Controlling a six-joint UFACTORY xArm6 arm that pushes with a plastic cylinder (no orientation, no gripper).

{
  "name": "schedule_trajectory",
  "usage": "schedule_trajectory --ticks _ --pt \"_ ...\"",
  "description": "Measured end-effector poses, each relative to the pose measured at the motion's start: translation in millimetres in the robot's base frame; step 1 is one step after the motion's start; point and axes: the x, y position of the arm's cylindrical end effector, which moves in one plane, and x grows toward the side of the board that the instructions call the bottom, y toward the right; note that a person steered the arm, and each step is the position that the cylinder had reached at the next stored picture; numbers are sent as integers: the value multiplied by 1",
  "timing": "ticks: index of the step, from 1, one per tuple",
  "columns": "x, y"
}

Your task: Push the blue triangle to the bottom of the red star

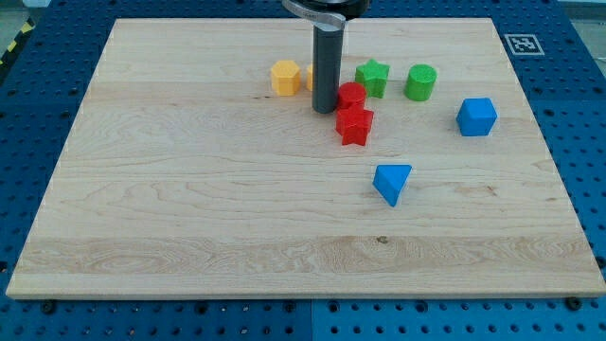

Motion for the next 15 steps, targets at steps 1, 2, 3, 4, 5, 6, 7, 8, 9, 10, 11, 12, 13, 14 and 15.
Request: schedule_trajectory --ticks 1,2,3,4,5,6,7,8,9,10,11,12,13,14,15 --pt "0 0" --pt "0 -12" --pt "13 -26" --pt "30 -26" --pt "35 -26" --pt "35 -25" --pt "35 -22" --pt "35 -23" --pt "35 -23" --pt "59 -19" --pt "128 -11" --pt "198 11" --pt "214 78" --pt "200 120" --pt "181 114"
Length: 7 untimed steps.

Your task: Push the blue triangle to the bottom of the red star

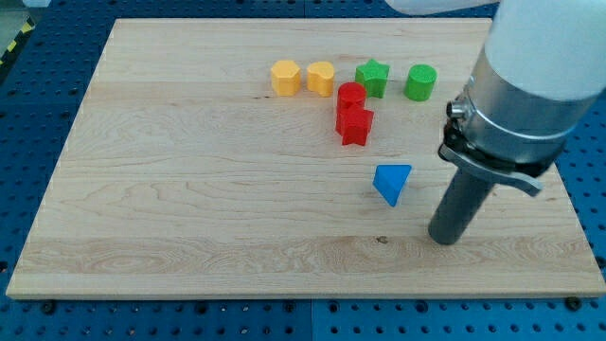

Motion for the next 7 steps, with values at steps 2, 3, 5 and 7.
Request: schedule_trajectory --ticks 2,3,5,7 --pt "-29 -41" --pt "-46 -41" --pt "-43 -32" --pt "-46 12"
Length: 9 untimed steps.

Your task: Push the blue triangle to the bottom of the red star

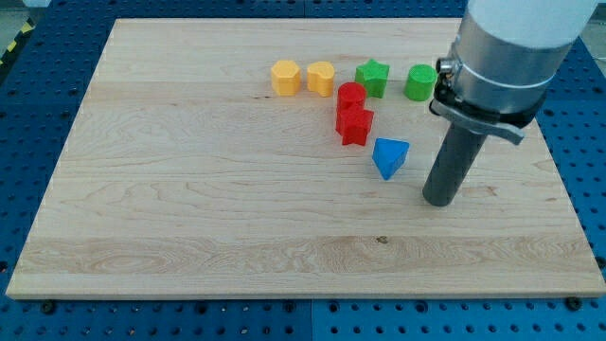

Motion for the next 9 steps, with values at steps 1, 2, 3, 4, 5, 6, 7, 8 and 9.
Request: schedule_trajectory --ticks 1,2,3,4,5,6,7,8,9 --pt "-14 0" --pt "-24 -2" --pt "-32 -2" --pt "-32 -2" --pt "-32 -8" --pt "-32 -19" --pt "-33 -30" --pt "-34 -40" --pt "-35 -47"
